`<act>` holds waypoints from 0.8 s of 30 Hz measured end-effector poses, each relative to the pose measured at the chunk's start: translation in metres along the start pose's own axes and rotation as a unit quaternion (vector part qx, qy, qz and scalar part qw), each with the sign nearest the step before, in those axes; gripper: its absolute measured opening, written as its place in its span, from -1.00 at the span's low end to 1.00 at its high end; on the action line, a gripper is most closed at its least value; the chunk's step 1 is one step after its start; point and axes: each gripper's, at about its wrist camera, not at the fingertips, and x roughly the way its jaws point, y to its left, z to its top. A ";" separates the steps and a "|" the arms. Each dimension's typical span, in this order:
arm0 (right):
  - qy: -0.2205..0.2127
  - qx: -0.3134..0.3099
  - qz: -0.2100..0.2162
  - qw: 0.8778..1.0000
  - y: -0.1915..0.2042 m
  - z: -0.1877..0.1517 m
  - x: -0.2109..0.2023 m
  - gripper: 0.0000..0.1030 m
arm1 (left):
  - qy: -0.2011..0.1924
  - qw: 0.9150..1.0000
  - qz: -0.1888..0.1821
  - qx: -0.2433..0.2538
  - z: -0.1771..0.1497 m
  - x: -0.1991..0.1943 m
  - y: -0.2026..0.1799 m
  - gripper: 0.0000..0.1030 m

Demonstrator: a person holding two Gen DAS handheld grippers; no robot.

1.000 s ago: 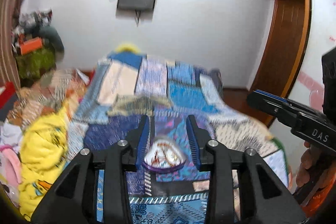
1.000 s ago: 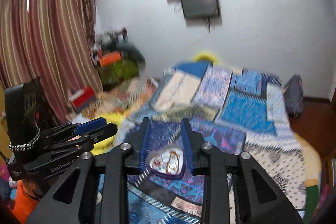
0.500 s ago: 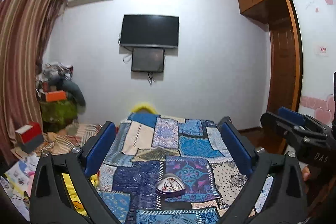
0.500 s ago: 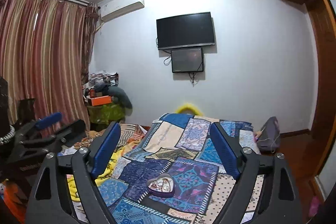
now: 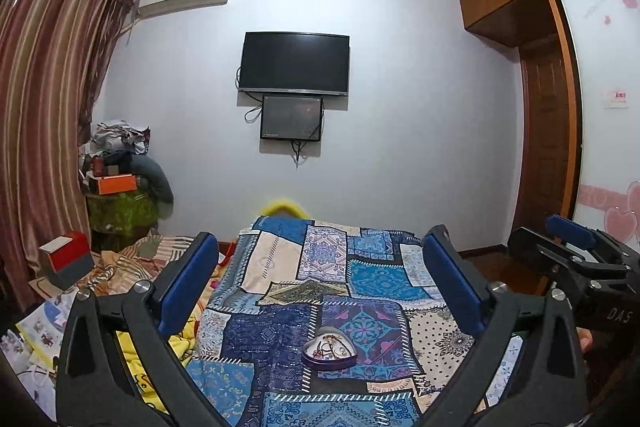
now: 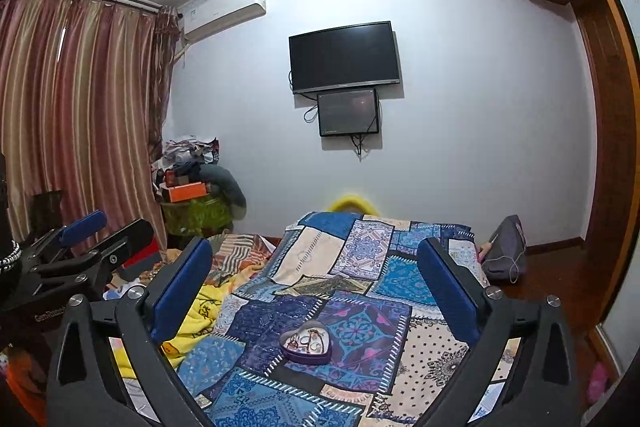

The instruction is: Organize jewelry

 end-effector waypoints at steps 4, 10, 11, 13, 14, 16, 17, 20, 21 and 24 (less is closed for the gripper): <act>0.004 -0.003 -0.001 1.000 0.001 -0.005 -0.003 0.97 | 0.002 1.000 0.001 0.003 -0.001 -0.001 -0.001 0.99; 0.010 -0.004 0.000 1.000 0.001 -0.006 -0.001 0.97 | 0.004 1.000 0.001 0.003 -0.003 0.001 -0.001 0.99; 0.011 -0.004 -0.001 1.000 0.002 -0.007 -0.001 0.97 | 0.005 1.000 0.001 0.002 -0.003 0.002 -0.002 0.99; 0.012 -0.005 -0.001 1.000 0.002 -0.006 -0.001 0.97 | 0.006 1.000 0.000 0.002 -0.004 0.003 -0.002 0.99; 0.013 -0.005 0.000 1.000 0.003 -0.007 -0.001 0.97 | 0.007 1.000 0.000 0.002 -0.004 0.003 -0.002 0.99; 0.015 -0.007 0.000 1.000 0.003 -0.005 0.000 0.97 | 0.008 1.000 0.000 0.002 -0.005 0.003 -0.002 0.99; 0.016 -0.007 0.000 1.000 0.003 -0.005 0.001 0.97 | 0.008 1.000 0.000 0.002 -0.004 0.004 -0.002 0.99; 0.017 -0.006 0.000 1.000 0.002 -0.005 0.000 0.97 | 0.009 1.000 -0.001 0.001 -0.004 0.004 -0.002 0.99; 0.018 -0.006 0.001 1.000 0.002 -0.005 0.000 0.97 | 0.009 1.000 -0.001 0.001 -0.004 0.004 -0.001 0.99; 0.019 -0.006 0.000 1.000 0.003 -0.005 0.000 0.97 | 0.009 1.000 -0.001 0.001 -0.004 0.004 -0.001 0.99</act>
